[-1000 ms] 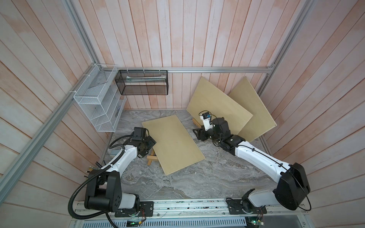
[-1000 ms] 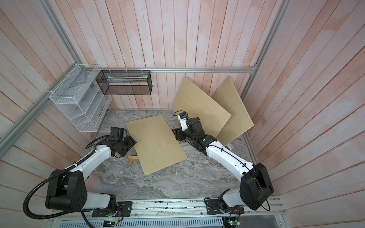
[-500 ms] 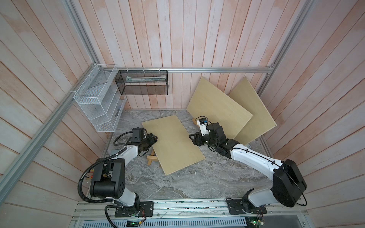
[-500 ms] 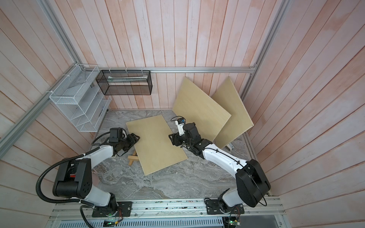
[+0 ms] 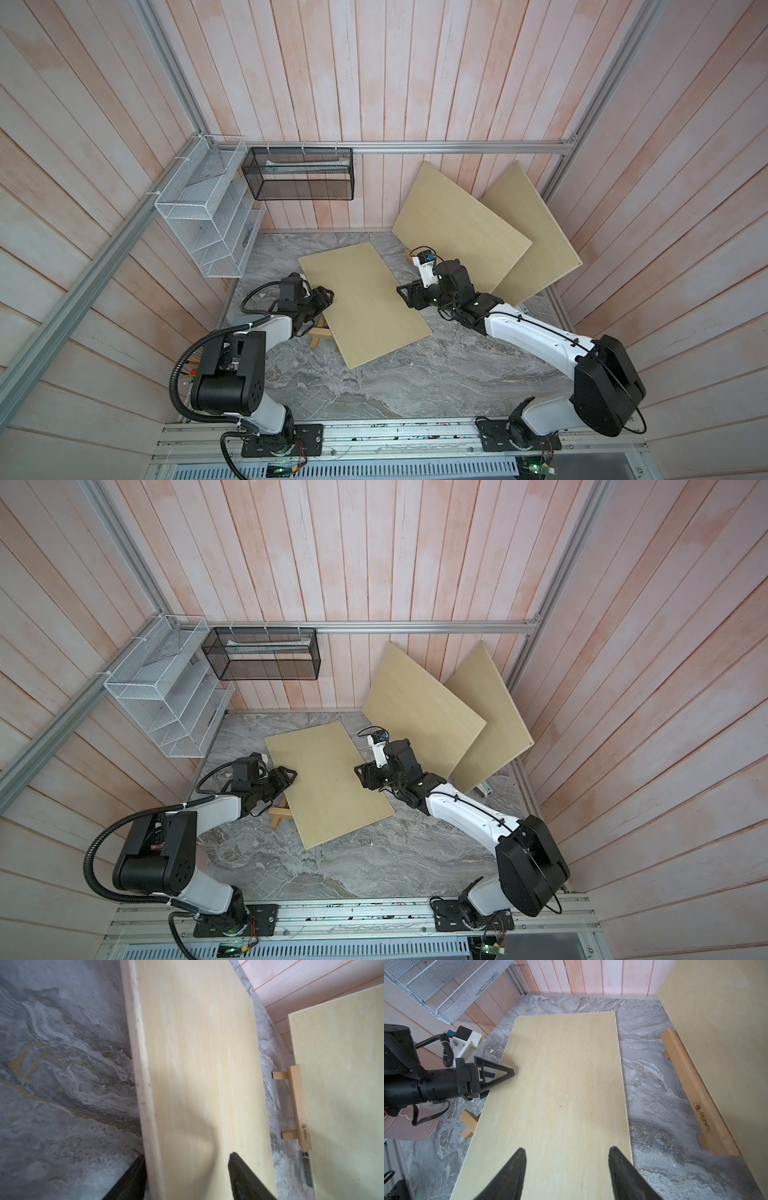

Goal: Assemble the easel
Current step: Pick up the drawing board from the easel.

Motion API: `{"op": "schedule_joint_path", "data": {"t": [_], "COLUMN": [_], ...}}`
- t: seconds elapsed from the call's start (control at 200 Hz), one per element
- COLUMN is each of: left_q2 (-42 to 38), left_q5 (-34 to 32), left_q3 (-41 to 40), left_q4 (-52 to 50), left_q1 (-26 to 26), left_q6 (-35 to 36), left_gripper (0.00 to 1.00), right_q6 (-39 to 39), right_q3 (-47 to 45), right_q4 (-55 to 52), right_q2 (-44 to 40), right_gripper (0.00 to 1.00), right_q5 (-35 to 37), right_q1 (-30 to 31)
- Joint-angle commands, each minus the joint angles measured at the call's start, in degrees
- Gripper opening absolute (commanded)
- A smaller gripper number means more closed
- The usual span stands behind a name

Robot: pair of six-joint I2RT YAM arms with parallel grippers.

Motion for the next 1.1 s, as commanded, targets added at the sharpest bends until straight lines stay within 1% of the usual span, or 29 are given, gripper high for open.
{"op": "schedule_joint_path", "data": {"t": [0.0, 0.065, 0.145, 0.19, 0.255, 0.29, 0.355, 0.39, 0.425, 0.58, 0.685, 0.775, 0.85, 0.975, 1.095], "left_q2": [0.6, 0.9, 1.2, 1.3, 1.6, 1.7, 1.4, 1.0, 0.5, -4.1, -7.6, -10.4, -12.6, -16.3, -19.3], "left_q5": [2.2, 2.6, 2.4, 1.9, 1.2, 1.0, 0.4, -0.2, -0.8, -4.0, -4.8, -4.8, -4.5, -0.7, 2.0], "left_q3": [-2.2, -3.3, -4.3, -4.6, -4.1, -3.6, -2.5, -2.1, -1.6, 1.2, 3.6, 6.3, 8.4, 10.9, 13.6], "left_q4": [8.7, 11.4, 14.1, 14.9, 14.6, 14.3, 12.8, 12.1, 11.1, 4.7, 0.4, -3.8, -6.3, -7.5, -9.1], "left_q1": [0.2, 0.2, 0.2, 0.2, 0.2, 0.2, 0.2, 0.2, 0.2, 0.2, 0.2, 0.2, 0.2, 0.2, 0.2], "left_q6": [-0.9, -1.6, -2.5, -2.8, -2.9, -2.7, -2.5, -2.2, -1.9, 0.9, 2.4, 2.6, 1.9, -0.5, -2.8], "left_gripper": [0.65, 0.64, 0.59, 0.55, 0.46, 0.44, 0.35, 0.32, 0.26, 0.22, 0.13, 0.0, 0.0, 0.0, 0.0], "right_q6": [-1.4, -1.3, -1.4, -1.5, -1.5, -1.4, -1.4, -1.4, -1.6, -2.0, -2.2, -2.9, -3.5, -4.2, -3.0], "right_q3": [1.0, 0.9, 0.7, 0.6, 0.6, 0.6, 0.6, 0.7, 0.9, 1.3, 1.4, 1.8, 2.7, 3.8, 3.5], "right_q4": [-2.3, -2.5, -2.6, -2.6, -2.8, -2.9, -2.9, -3.1, -3.2, -3.5, -3.2, -3.1, -3.6, -4.0, -3.1], "right_q2": [-0.1, 0.0, 0.1, 0.2, 0.2, 0.3, 0.4, 0.5, 0.6, 0.8, 0.7, 0.6, 0.8, 0.9, -0.1], "right_gripper": [0.65, 0.65, 0.65, 0.65, 0.65, 0.65, 0.65, 0.65, 0.65, 0.65, 0.65, 0.65, 0.65, 0.65, 0.65], "right_q5": [0.3, 0.3, 0.0, 0.1, 0.3, 0.4, 0.2, 0.2, 0.1, 0.3, 0.7, 1.1, 1.5, 1.8, 0.1], "right_q1": [0.7, 0.9, 1.1, 1.2, 1.3, 1.3, 1.4, 1.4, 1.4, 1.5, 1.5, 1.4, 1.2, 0.4, -2.1]}}
